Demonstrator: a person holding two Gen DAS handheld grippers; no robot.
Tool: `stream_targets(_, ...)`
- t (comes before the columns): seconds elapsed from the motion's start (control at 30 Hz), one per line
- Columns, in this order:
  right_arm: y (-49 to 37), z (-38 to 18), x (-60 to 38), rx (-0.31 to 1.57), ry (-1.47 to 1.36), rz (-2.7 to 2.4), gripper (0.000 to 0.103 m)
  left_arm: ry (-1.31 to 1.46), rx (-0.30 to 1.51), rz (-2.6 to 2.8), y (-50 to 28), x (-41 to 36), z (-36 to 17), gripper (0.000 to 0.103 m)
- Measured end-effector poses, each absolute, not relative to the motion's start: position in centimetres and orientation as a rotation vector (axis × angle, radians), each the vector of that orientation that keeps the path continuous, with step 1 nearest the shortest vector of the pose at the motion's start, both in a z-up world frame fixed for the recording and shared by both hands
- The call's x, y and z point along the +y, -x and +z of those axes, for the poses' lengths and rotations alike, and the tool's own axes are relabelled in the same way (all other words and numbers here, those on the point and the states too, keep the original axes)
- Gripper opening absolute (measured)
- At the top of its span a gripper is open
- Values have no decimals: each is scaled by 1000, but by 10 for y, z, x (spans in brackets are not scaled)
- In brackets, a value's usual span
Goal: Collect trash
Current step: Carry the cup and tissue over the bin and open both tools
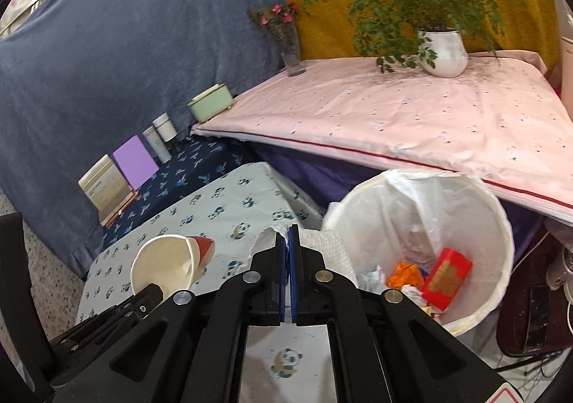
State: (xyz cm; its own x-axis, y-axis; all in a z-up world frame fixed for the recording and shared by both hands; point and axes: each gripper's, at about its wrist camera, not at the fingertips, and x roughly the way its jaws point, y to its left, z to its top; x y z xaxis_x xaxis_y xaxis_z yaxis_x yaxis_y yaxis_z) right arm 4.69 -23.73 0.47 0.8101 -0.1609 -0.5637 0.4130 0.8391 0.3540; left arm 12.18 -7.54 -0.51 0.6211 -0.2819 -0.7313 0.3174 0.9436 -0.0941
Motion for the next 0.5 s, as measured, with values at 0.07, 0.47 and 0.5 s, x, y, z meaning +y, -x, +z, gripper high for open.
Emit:
stream_targets(0.07,-40,6,-248,538,-495,-339,2,-56,835,-363,-118,-86,-5,3)
stream_targets(0.47,-6,3,-305,513,-535,-437,2,-110,848,-483,-100,-148,-8,3)
stream_targets(0.5,-4,3,-309,511,-538,-444,2,-115,852,-499,-99,-155,-9,3)
